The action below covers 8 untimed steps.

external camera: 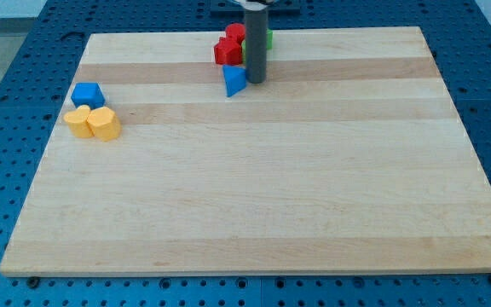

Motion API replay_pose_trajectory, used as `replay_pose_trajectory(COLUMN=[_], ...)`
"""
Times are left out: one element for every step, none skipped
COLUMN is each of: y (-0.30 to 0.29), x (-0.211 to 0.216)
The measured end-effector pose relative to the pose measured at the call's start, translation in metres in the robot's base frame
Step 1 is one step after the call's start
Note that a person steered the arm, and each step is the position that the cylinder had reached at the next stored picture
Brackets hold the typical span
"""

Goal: Push the blue triangle above the yellow hexagon

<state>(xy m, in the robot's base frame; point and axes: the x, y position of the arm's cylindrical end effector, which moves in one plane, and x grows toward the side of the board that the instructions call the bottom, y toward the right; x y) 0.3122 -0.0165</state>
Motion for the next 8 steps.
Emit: replay_pose_trajectory(y=[-0.027, -0.041, -0.026, -0.048, -0.085, -0.117, -0.148, -0.163], x=[0.005, 0.02, 0.021, 0.022, 0.028, 0.036, 0.04, 0.04])
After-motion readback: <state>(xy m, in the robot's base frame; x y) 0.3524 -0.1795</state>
